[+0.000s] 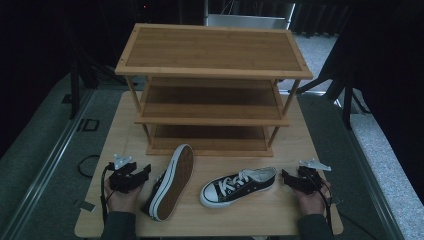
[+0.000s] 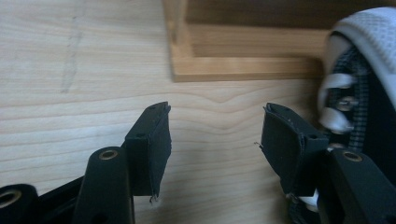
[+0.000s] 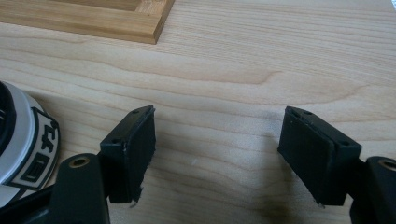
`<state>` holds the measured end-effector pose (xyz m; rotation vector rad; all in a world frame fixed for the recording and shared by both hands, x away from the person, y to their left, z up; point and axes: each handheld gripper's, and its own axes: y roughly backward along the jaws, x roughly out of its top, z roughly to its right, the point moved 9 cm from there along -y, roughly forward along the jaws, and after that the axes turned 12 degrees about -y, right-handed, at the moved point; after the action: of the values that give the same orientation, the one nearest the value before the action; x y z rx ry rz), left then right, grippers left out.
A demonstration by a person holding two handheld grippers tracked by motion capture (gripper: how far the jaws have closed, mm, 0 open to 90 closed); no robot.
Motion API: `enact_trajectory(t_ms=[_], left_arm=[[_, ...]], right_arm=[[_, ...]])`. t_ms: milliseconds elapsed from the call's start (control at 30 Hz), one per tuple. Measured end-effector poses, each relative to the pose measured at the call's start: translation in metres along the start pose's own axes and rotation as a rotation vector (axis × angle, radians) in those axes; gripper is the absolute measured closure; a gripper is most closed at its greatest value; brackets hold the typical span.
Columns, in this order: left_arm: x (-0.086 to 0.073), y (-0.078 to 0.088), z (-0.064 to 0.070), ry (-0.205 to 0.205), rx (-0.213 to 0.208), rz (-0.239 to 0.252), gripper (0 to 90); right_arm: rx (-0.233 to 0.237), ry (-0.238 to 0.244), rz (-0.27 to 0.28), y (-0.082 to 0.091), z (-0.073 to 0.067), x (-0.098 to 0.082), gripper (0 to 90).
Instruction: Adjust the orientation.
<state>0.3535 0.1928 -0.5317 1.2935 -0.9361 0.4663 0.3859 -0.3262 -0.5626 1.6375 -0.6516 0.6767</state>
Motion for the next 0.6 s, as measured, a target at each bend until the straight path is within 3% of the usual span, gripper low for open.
enact_trajectory(t_ms=[200,233,300,600], left_arm=[[0.003,0.007,0.014,-0.035,-0.041,0.019,43.6],[0.005,0.011,0.021,-0.042,-0.081,0.030,45.5],[0.006,0.012,0.025,-0.053,-0.100,0.036,46.4],[0.007,0.010,0.039,-0.087,-0.170,0.020,52.5]], right_arm=[[0.001,0.001,0.000,0.000,0.000,0.000,26.9],[0.001,0.001,0.000,0.000,0.000,0.000,26.9],[0.002,0.002,-0.001,0.000,0.000,0.000,26.9],[0.003,0.003,-0.001,0.000,0.000,0.000,26.9]])
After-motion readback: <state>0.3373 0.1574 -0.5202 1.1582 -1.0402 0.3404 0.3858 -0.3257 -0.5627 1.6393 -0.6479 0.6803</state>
